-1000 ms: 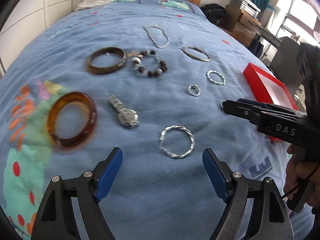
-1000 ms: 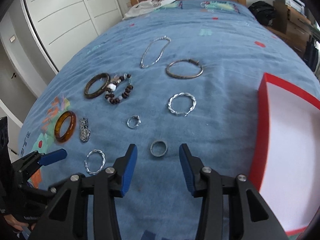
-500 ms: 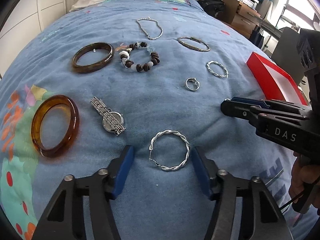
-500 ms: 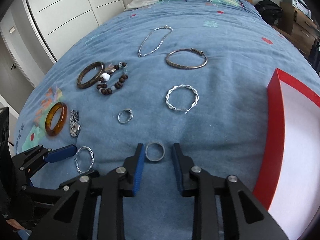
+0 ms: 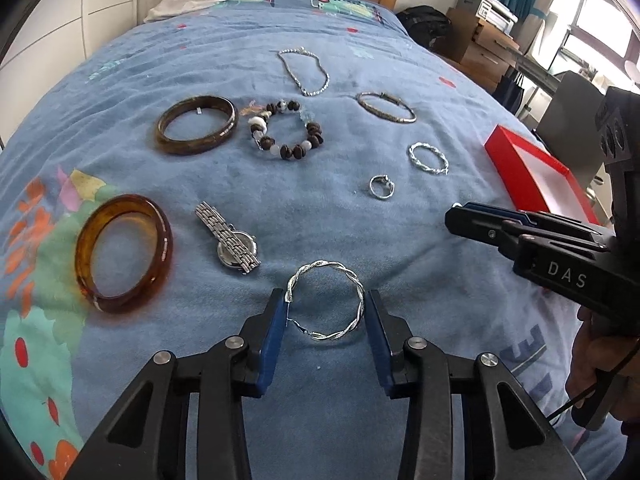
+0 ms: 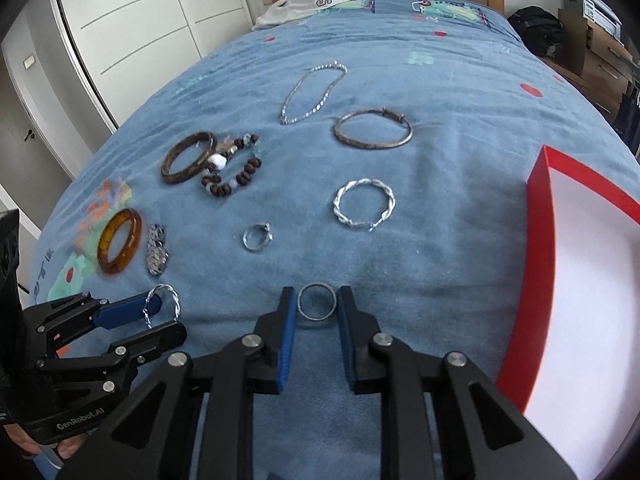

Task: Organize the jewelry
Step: 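Carry the silver ring in the right gripper and the twisted hoop in the left gripper over the red box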

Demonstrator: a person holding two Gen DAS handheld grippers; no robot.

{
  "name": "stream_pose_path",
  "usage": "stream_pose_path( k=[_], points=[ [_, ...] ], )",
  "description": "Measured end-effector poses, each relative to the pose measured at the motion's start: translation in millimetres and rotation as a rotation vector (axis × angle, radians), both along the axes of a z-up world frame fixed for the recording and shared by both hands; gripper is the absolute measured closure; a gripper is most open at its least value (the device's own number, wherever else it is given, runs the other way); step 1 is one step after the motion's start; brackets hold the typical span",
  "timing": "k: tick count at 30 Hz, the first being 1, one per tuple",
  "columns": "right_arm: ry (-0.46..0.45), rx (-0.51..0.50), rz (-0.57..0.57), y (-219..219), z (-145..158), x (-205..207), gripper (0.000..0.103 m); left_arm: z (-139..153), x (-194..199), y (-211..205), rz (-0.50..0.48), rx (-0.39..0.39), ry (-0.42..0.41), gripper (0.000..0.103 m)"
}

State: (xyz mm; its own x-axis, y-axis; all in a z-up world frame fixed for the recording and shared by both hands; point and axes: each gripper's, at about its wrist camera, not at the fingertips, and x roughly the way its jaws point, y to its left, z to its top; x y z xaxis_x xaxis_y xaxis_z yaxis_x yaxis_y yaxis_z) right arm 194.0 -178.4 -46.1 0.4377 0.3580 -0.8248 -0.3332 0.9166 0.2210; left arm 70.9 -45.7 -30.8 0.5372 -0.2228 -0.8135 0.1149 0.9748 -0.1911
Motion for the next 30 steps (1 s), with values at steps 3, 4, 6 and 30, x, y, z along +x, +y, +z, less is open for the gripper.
stream_pose_path(
  k=[3, 4, 6, 30],
  points=[
    [-0.021, 0.018, -0.009, -3.9, 12.9, -3.4, 0.083, 10.4, 0.1, -0.7, -0.008, -0.005, -0.015, 0.064],
    [-0.029, 0.025, -0.015, -7.2, 18.7, -4.7, 0.083, 15.5, 0.9, -2.0, -0.015, -0.01, -0.021, 0.064],
    [-0.044, 0.033, -0.027, -14.2, 28.4, -7.2, 0.083, 24.9, 3.3, -6.1, -0.032, -0.024, -0.03, 0.064],
    [-0.019, -0.102, -0.272, -230.9, 39.9, 13.1, 0.083, 60.2, 94.8, -235.4, -0.457, -0.072, -0.067, 0.064]
  ],
)
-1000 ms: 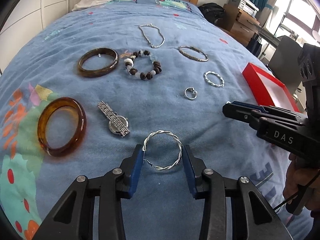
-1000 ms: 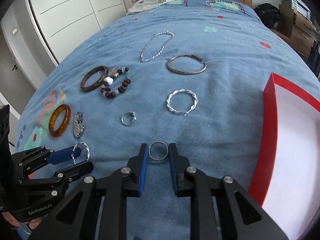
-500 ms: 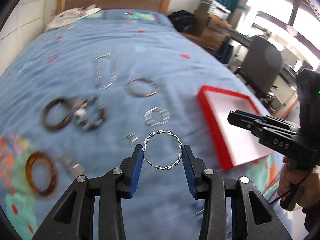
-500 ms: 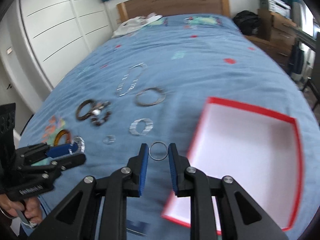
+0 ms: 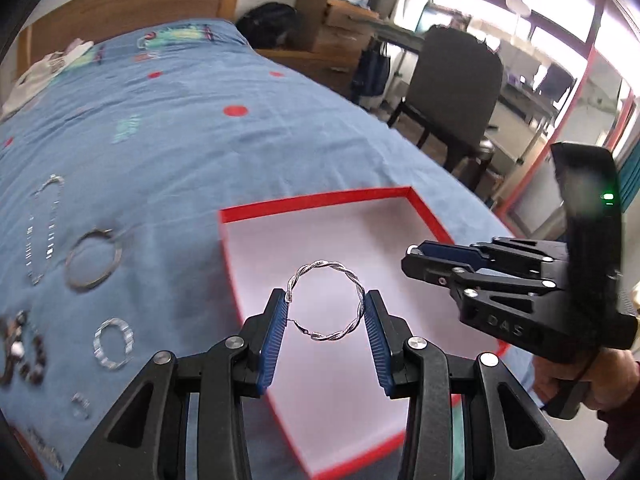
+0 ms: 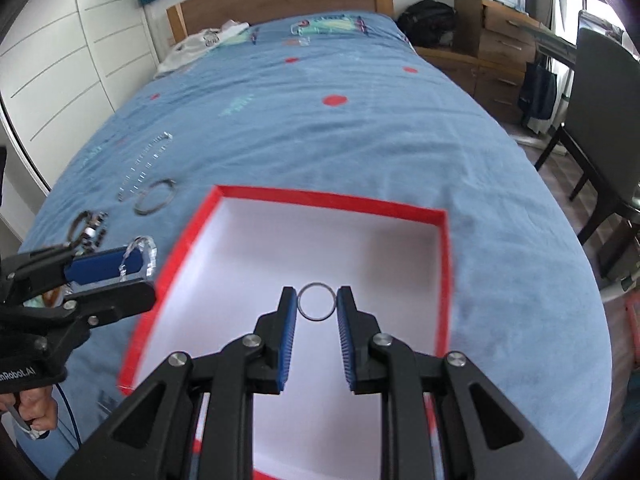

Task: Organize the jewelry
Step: 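Carry the silver ring in the right gripper and the twisted hoop in the left gripper over the red box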

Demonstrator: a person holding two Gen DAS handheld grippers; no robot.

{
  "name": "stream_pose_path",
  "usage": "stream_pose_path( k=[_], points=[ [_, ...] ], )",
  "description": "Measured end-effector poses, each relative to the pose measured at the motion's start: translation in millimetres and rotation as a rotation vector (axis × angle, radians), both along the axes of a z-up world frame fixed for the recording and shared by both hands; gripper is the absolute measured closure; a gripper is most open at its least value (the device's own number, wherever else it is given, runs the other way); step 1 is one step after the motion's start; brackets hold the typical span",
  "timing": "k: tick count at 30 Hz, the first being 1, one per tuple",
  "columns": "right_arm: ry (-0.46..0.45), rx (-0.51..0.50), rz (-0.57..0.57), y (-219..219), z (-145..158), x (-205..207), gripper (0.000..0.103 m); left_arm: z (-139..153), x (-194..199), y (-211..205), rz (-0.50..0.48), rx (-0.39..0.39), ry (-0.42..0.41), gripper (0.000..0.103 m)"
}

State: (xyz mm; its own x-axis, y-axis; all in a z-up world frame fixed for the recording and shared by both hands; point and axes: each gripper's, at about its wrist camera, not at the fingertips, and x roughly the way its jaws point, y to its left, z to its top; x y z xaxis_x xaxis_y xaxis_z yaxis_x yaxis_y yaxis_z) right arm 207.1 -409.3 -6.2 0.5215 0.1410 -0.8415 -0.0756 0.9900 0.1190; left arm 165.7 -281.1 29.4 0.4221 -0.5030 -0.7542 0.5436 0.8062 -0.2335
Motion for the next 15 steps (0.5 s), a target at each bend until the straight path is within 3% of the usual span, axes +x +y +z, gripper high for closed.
stream_pose_path(
  k=[9, 15],
  points=[
    [0.059, -0.034, 0.08, -12.1, -28.6, 17.8, 0.083, -35.3, 32.3, -32.2, -0.037, 0.112, 0.054, 0.064],
    [0.056, -0.074, 0.112, -14.9, -33.0, 39.5, 0.083, -43.8, 48.8, -39.1, -0.033, 0.167, 0.068, 0.064]
  ],
)
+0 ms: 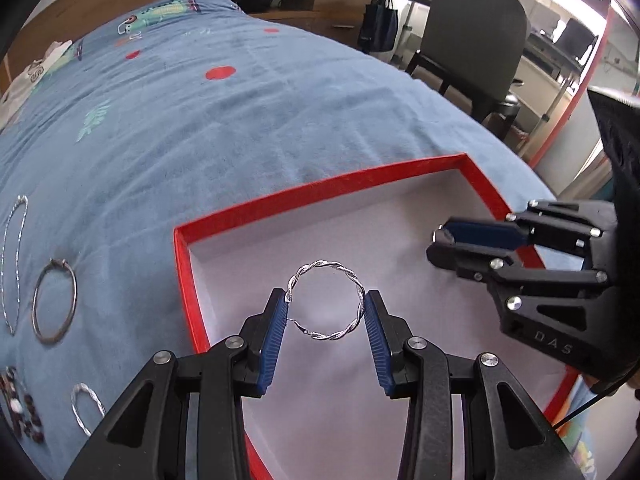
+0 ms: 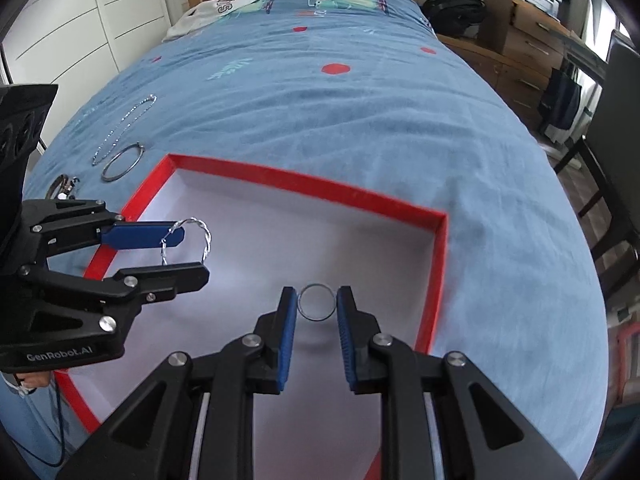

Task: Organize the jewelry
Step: 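Carry the silver ring in the right gripper and the twisted hoop in the left gripper over the red box, then open the right gripper dropping the ring while the left gripper releases the hoop into the box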

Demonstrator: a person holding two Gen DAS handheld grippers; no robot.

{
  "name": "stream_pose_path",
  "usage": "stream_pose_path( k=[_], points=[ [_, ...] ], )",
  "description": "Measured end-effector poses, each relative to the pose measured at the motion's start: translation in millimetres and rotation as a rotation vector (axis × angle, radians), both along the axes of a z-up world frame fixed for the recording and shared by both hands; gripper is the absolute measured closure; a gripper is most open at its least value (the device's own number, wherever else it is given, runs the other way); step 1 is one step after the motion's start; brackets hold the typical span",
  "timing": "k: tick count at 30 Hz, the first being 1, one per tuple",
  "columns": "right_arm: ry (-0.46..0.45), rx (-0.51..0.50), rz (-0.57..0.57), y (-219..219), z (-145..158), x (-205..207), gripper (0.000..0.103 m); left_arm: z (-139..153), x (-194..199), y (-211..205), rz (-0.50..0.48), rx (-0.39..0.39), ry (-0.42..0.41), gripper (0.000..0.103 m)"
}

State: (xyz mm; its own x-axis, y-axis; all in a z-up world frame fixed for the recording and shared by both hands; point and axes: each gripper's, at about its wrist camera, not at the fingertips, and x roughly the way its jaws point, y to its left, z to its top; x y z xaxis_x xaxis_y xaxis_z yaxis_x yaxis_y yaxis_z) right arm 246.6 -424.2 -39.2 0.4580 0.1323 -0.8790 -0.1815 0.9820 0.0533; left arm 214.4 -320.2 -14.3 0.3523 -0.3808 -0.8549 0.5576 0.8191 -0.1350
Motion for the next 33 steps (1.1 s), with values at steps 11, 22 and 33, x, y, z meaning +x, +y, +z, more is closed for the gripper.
stream_pose_path(
  k=[11, 22, 33],
  points=[
    [0.027, -0.048, 0.073, 4.2, -6.8, 18.4, 0.082, -6.6, 2.7, 0.3, 0.01, 0.021, -0.012, 0.063],
    [-0.023, 0.004, 0.112, 5.9, -11.2, 24.4, 0.082, -6.6, -3.6, 14.2, 0.124, -0.007, -0.058, 0.063],
    [-0.036, 0.038, 0.166, 13.3, -12.1, 31.5, 0.082, -6.4, -7.8, 17.7, 0.185, -0.018, -0.075, 0.063]
  ],
)
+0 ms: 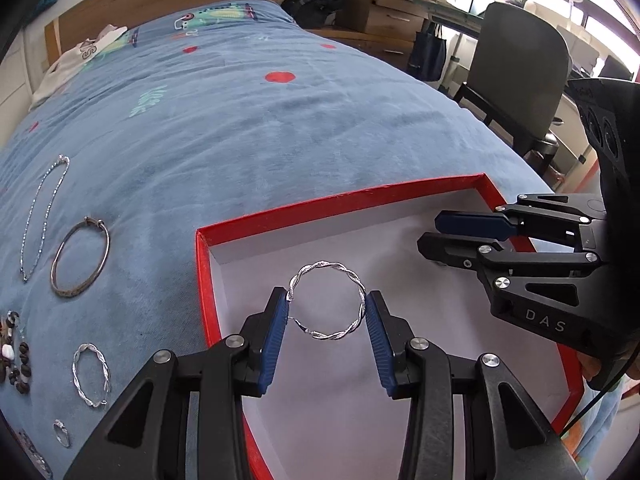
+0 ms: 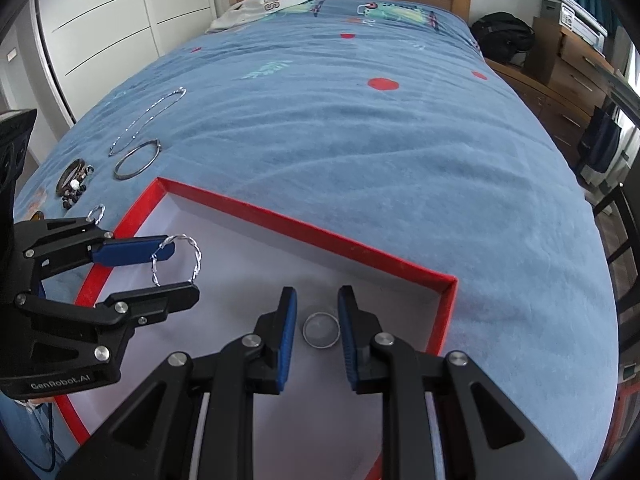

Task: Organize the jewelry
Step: 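Open the right gripper dropping the ring while the left gripper releases the hoop into the box, then move both tools back over the remaining jewelry on the bed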

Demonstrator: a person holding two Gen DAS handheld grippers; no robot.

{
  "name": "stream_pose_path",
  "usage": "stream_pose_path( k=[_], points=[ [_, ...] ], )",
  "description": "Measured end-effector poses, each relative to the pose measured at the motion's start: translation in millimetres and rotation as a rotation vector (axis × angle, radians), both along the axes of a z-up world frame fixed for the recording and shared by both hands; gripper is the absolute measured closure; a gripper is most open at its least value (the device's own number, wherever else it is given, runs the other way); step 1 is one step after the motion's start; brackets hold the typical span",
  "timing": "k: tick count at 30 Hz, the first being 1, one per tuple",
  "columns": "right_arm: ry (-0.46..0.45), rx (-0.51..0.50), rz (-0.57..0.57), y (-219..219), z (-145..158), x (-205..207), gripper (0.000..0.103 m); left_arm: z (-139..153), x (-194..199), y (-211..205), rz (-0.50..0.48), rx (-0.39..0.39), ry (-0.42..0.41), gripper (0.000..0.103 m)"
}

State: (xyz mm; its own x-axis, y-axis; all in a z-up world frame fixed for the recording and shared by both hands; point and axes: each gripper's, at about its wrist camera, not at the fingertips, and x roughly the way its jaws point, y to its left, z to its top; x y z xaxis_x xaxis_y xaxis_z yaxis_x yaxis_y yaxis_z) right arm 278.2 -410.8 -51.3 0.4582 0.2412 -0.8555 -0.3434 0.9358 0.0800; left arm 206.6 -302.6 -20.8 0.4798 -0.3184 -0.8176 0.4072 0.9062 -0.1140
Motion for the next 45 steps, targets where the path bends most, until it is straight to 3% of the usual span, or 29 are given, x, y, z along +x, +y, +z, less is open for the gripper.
stream_pose_path(
  k=[3, 6, 10, 15, 19, 25, 31, 38, 45],
  points=[
    [-0.001, -0.025, 0.0, 0.6, 2.3, -2.2, 0.082, 1.4, 1.0, -1.9, -0.014, 0.003, 0.014, 0.058],
    [-0.005, -0.05, -0.011, 1.6, 8.0, -4.6, 0.069, 0.6, -1.6, -6.1, -0.038, 0.036, 0.009, 0.053],
    [-0.009, -0.104, -0.011, 4.1, 19.9, -10.5, 0.062, 4.1, -8.1, -10.7, -0.06, 0.077, -0.012, 0.038],
    [-0.027, -0.11, -0.066, -5.5, 47.0, -27.5, 0.062, 23.5, -15.3, 0.9, -0.049, 0.032, -0.02, 0.033],
    [-0.053, -0.112, -0.138, -16.1, 78.0, -51.3, 0.062, 57.1, -35.1, 21.3, -0.038, -0.011, -0.062, 0.028],
    [-0.138, -0.077, -0.184, 0.4, 141.1, -93.9, 0.062, 111.7, -80.1, 85.4, 0.026, -0.036, -0.151, 0.018],
    [-0.209, -0.019, -0.227, 37.4, 190.5, -138.0, 0.062, 143.5, -126.0, 173.8, 0.127, 0.019, -0.229, 0.014],
    [-0.238, 0.03, -0.199, 90.5, 203.2, -176.5, 0.062, 149.3, -173.7, 280.2, 0.28, 0.09, -0.258, 0.012],
    [-0.236, 0.076, -0.156, 138.2, 195.5, -197.0, 0.062, 137.6, -207.3, 343.8, 0.399, 0.089, -0.245, 0.012]
  ],
)
